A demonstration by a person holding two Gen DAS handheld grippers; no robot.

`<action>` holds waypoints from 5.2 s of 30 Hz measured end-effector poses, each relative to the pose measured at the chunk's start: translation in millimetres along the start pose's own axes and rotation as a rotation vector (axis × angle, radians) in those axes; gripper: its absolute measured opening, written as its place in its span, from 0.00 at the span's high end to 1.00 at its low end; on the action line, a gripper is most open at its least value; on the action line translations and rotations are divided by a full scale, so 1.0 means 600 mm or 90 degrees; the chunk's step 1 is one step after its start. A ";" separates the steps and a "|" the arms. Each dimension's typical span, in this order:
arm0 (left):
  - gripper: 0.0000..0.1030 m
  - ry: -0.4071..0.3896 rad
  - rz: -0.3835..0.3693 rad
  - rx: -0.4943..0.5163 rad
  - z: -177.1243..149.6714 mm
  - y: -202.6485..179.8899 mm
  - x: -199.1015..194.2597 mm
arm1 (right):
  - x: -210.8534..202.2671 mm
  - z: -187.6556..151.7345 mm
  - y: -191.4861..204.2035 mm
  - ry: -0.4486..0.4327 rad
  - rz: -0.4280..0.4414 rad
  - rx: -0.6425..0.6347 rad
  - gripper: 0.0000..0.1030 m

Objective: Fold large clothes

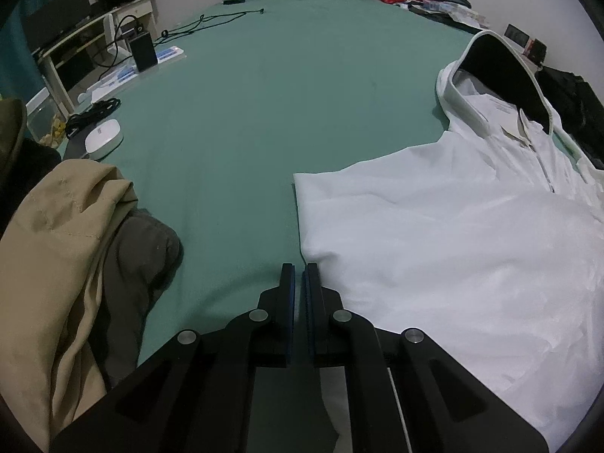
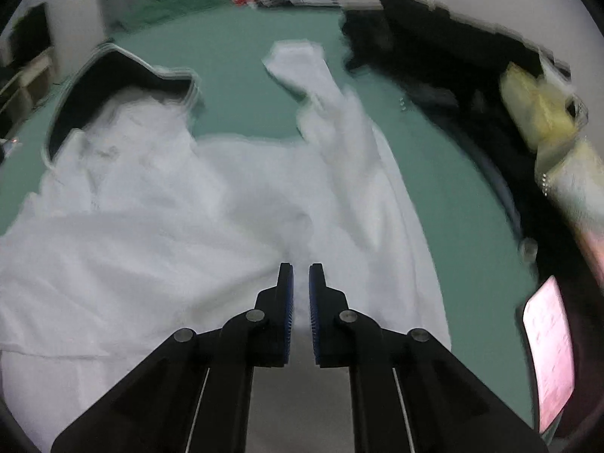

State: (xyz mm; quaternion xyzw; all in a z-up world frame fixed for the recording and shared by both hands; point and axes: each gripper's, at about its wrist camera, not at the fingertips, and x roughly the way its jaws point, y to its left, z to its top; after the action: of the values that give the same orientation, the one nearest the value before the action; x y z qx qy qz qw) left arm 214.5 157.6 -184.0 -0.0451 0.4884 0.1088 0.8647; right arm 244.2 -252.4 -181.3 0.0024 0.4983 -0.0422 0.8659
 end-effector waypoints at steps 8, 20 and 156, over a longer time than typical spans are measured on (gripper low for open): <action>0.92 -0.045 -0.068 -0.064 0.034 0.009 -0.043 | -0.042 0.043 -0.037 -0.068 0.016 -0.039 0.60; 0.61 -0.137 -0.127 -0.099 0.071 0.007 -0.092 | 0.023 0.241 -0.107 -0.108 0.033 -0.120 0.34; 0.48 0.056 -0.159 -0.041 -0.015 0.013 -0.029 | -0.004 0.101 0.027 -0.047 0.115 -0.194 0.43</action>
State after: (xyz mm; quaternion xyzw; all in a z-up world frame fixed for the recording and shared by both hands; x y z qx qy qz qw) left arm 196.5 161.0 -173.8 -0.1379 0.5125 0.0140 0.8474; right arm 296.4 -239.0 -149.5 -0.0852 0.4644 0.1118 0.8744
